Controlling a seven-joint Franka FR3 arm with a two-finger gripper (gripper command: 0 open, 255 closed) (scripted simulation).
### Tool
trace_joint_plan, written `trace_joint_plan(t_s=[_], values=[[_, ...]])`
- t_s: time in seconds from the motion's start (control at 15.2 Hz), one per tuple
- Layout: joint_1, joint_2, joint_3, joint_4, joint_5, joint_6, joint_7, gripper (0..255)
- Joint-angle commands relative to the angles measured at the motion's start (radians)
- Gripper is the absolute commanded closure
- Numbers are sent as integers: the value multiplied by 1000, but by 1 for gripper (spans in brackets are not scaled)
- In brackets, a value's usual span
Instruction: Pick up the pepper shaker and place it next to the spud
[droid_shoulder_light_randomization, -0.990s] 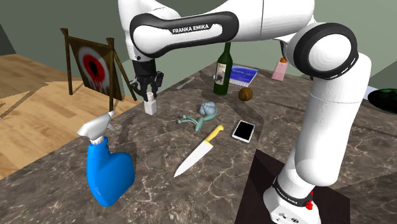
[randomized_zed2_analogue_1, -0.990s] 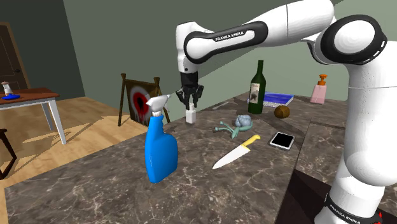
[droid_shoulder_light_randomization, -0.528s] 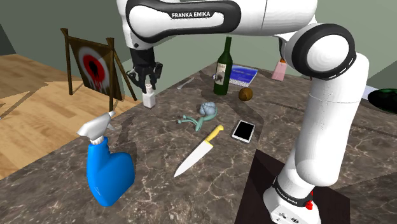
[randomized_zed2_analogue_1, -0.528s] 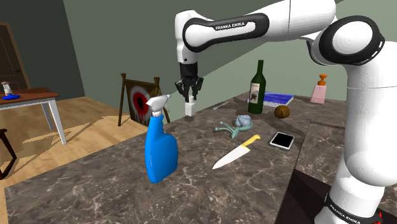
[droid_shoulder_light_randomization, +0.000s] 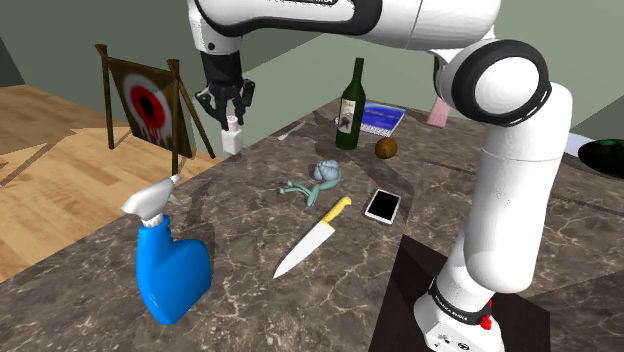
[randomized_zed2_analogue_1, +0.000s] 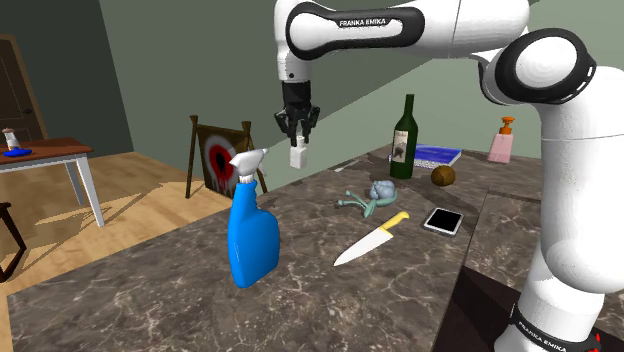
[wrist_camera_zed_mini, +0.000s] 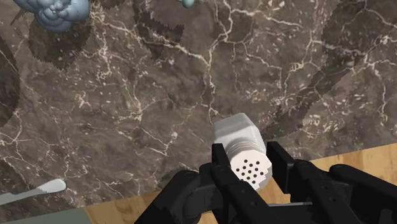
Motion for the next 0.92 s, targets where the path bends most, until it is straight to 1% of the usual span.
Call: trace_joint_plan(t_s=[0.0, 0.46, 0.53, 0.66, 0.86], values=[[4, 9, 1, 39, -3, -31, -3, 255], [30, 67, 3, 219, -26, -155, -13, 255], [31, 69, 3, 226, -28, -160, -14, 255], [-19, -9, -8, 117, 4, -119, -54, 255], [-80, -108, -33, -13, 43, -71, -120, 255]])
